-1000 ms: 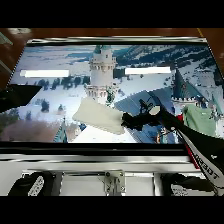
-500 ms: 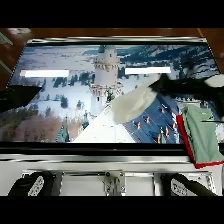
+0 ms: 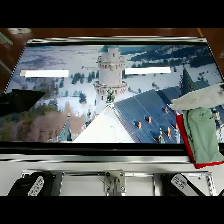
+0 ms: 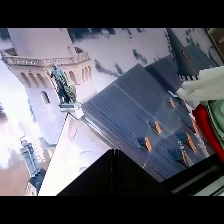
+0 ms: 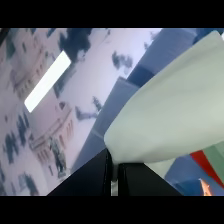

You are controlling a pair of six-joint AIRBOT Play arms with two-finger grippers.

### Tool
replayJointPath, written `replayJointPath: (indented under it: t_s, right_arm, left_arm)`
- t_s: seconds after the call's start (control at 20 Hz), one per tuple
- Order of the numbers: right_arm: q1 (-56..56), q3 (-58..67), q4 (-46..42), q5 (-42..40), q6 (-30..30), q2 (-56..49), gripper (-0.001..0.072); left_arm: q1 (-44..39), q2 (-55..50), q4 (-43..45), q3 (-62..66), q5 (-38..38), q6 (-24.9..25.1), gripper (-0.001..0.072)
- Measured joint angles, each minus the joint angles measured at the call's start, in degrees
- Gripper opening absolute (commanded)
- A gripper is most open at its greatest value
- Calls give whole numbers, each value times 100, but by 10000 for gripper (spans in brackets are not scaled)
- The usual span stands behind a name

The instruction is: Fold the shirts.

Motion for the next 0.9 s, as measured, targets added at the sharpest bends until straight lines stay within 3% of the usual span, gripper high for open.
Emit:
replayJointPath:
  t_s: [0.3,0.5,0.65,0.9]
  right_arm:
    - [-837,44,437,-654,9,20,58]
    - [-957,72,498,-581,4,22,58]
    - [-984,111,-85,-9,68,22,58]
    - [-1001,125,-1869,1241,297,24,58]
  left_arm:
    - [-7,0,-2,0,-160,-81,32]
    - [-7,0,-7,0,-151,-160,32]
    - [-9,0,-61,0,-22,-186,32]
    - [-9,-7,-98,0,186,-199,33]
